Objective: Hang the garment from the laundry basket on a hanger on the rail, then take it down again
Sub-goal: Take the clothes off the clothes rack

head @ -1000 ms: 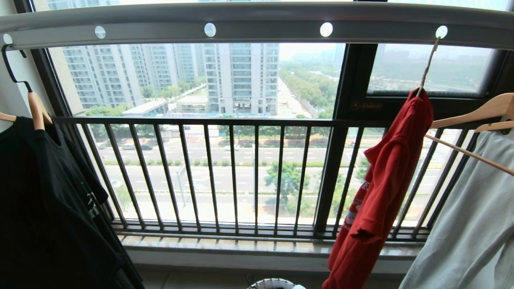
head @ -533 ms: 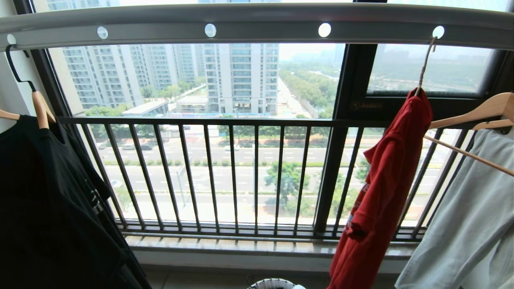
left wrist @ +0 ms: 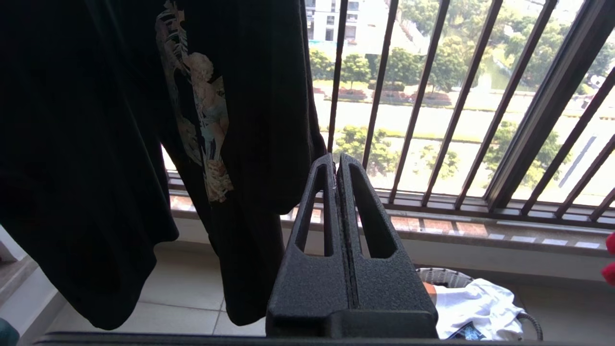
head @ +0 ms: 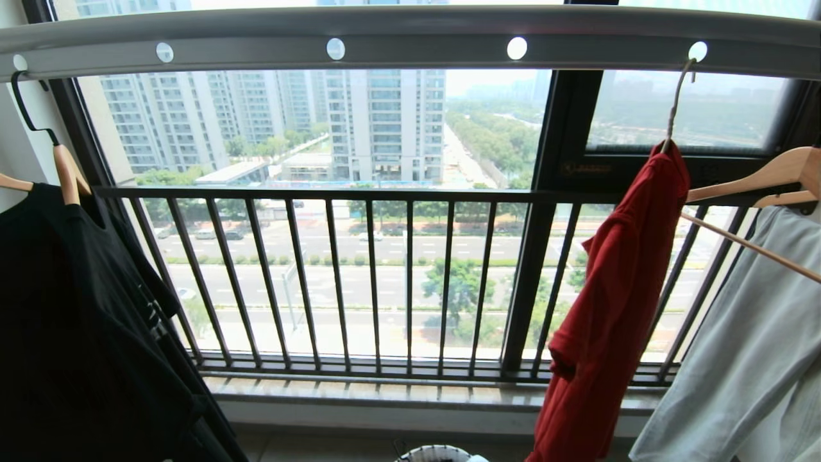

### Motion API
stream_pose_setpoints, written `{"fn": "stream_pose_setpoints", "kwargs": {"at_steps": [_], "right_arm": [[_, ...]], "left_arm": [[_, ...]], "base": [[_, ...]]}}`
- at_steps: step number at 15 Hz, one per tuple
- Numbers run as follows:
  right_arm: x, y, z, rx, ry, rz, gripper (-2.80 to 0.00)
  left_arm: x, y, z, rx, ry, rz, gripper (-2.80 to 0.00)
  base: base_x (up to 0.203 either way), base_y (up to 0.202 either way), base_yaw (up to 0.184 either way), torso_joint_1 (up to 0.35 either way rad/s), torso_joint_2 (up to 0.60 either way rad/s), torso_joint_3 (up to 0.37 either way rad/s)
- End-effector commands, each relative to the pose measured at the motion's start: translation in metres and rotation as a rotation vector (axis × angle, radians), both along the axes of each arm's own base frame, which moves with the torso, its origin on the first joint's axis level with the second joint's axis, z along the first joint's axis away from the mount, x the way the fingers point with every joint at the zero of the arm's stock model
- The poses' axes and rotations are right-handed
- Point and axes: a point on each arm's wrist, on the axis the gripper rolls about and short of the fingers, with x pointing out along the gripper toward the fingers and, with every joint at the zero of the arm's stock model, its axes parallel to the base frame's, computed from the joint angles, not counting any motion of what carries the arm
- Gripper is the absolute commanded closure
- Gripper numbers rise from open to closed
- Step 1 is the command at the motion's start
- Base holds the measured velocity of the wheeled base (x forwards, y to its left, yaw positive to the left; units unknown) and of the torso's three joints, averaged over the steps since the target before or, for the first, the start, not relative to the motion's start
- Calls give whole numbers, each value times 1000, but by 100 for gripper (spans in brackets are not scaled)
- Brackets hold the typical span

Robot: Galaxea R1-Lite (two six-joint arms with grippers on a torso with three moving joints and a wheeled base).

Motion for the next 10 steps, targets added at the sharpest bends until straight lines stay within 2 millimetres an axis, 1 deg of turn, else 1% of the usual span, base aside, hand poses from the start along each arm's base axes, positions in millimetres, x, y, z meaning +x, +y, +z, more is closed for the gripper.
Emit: {"fn": "stream_pose_setpoints", "kwargs": {"at_steps": [1, 10], "right_arm": [[0, 0, -1, 0, 3, 0, 0], [0, 0, -1, 0, 3, 0, 0]], "left_arm": [[0, 0, 0, -1, -2, 0, 0], [0, 0, 0, -1, 0, 0, 0]], "base": [[0, 0, 0, 0, 0, 0], [0, 0, 0, 0, 0, 0]]}}
